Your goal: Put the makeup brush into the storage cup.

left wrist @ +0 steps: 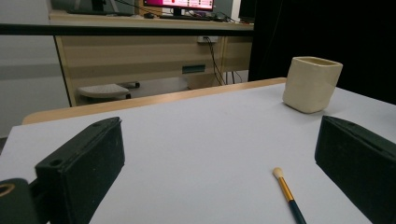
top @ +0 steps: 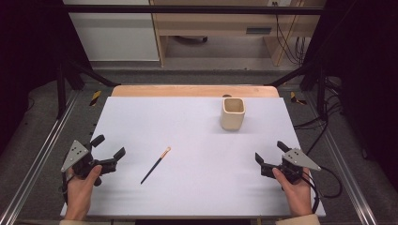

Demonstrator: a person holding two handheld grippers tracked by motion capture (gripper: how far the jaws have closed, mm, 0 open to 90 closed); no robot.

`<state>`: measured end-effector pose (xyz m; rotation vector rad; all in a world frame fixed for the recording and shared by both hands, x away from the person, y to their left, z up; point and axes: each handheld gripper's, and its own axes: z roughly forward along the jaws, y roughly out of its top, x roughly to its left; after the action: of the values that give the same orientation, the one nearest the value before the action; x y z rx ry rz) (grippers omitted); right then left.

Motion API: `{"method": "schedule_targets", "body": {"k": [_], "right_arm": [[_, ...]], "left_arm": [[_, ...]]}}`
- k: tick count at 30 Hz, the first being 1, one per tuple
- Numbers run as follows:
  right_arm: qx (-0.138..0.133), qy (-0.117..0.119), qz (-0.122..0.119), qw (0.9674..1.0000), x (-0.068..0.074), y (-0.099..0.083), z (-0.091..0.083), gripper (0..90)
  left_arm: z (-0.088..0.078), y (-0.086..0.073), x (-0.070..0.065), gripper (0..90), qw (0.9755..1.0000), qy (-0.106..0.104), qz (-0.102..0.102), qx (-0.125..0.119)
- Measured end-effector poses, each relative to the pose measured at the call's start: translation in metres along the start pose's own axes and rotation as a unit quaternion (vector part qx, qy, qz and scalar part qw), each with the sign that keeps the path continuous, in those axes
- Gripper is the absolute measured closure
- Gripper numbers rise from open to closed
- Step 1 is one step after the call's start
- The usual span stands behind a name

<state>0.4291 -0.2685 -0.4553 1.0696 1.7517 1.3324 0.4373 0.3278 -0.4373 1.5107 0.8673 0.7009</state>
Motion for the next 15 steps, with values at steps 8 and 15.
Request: {"method": "schedule_targets", "body": {"k": [8,15], "right_arm": [[-0.013,-0.015,-0.002,0.9998,0.002,0.001,-0.004,5.2],[-0.022,-0.013,0.008,0.9996,0.001,0.002,-0.006,4.3]], "left_arm": [[-0.001,0.001,-0.004,2.3,0.9996,0.008,0.018,0.020],[0.008,0.007,-0.016,2.4,0.9961,-0.004,0.017,0.087]]}}
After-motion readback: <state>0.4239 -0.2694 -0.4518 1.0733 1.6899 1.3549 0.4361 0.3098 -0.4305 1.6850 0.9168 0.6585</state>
